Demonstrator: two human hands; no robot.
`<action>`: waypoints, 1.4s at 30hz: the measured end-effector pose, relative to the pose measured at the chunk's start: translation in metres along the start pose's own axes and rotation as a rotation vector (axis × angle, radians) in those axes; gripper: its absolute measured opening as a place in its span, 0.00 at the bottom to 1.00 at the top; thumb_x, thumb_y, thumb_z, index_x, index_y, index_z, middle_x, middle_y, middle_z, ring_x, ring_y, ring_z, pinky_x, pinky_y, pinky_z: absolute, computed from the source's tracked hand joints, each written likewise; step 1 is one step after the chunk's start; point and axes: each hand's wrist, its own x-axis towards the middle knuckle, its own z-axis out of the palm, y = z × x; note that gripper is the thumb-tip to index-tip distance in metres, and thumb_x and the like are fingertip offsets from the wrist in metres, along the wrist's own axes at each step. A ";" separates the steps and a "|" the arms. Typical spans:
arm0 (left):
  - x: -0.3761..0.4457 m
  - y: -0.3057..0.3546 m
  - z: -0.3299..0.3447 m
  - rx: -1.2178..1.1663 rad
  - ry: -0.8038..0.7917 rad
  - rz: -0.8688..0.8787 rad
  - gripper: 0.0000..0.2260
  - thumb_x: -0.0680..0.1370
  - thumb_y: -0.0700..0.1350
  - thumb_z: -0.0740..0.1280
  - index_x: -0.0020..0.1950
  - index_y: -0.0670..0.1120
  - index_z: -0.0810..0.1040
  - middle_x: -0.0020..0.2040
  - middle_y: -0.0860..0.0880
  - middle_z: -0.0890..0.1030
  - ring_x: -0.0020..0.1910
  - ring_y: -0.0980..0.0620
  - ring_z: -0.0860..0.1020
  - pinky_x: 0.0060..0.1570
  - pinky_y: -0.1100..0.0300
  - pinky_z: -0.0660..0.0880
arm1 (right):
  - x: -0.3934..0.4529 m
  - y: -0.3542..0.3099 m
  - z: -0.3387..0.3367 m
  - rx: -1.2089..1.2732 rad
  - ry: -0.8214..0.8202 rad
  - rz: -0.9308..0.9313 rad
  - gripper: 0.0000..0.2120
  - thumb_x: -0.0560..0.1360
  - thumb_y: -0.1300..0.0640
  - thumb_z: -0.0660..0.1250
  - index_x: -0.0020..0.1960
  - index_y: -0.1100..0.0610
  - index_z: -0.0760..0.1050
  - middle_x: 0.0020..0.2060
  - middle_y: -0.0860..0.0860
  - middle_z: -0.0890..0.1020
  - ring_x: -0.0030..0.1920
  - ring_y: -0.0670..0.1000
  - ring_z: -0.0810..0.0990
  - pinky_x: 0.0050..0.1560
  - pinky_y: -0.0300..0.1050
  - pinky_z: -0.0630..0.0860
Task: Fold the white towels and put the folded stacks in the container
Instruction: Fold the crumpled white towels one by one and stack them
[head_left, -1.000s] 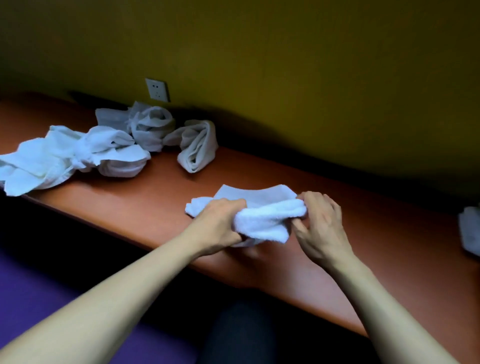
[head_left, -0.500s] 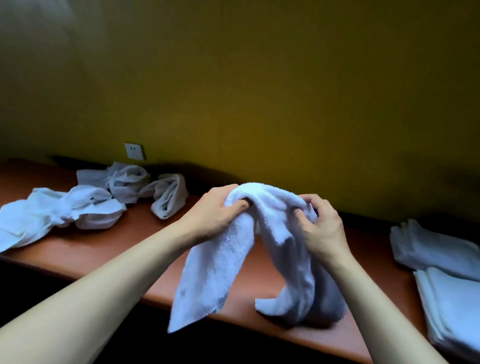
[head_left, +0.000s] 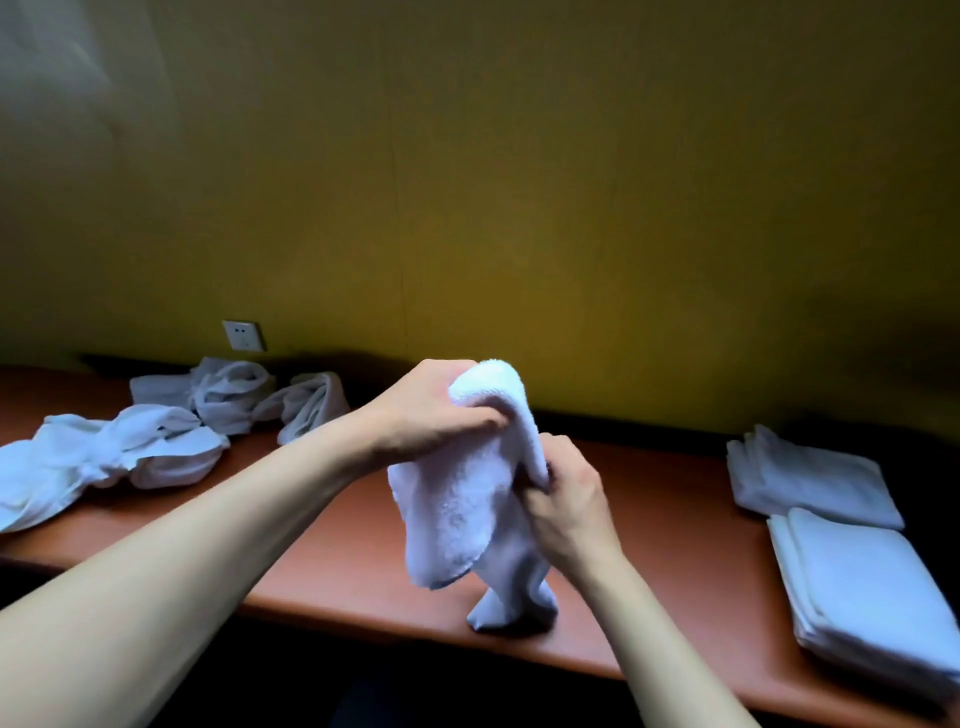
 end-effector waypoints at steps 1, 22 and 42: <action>-0.001 0.000 -0.003 0.028 -0.020 0.002 0.09 0.68 0.46 0.70 0.46 0.47 0.80 0.43 0.51 0.84 0.43 0.55 0.79 0.44 0.60 0.76 | 0.003 0.003 -0.004 -0.002 0.054 0.013 0.09 0.69 0.62 0.66 0.41 0.48 0.71 0.37 0.45 0.77 0.38 0.46 0.75 0.40 0.50 0.73; -0.047 -0.240 0.078 1.093 -0.274 -0.150 0.17 0.68 0.46 0.70 0.56 0.51 0.75 0.50 0.51 0.81 0.51 0.43 0.77 0.49 0.51 0.66 | -0.060 0.133 0.025 -0.775 -0.787 0.262 0.22 0.80 0.39 0.57 0.73 0.42 0.65 0.70 0.47 0.69 0.67 0.55 0.72 0.66 0.53 0.65; -0.041 -0.266 0.043 0.789 -0.096 0.051 0.16 0.68 0.44 0.69 0.43 0.53 0.62 0.34 0.58 0.62 0.34 0.54 0.62 0.34 0.57 0.61 | 0.022 0.114 0.144 -0.559 -0.902 0.013 0.08 0.73 0.53 0.65 0.50 0.48 0.69 0.45 0.53 0.80 0.45 0.59 0.75 0.41 0.49 0.65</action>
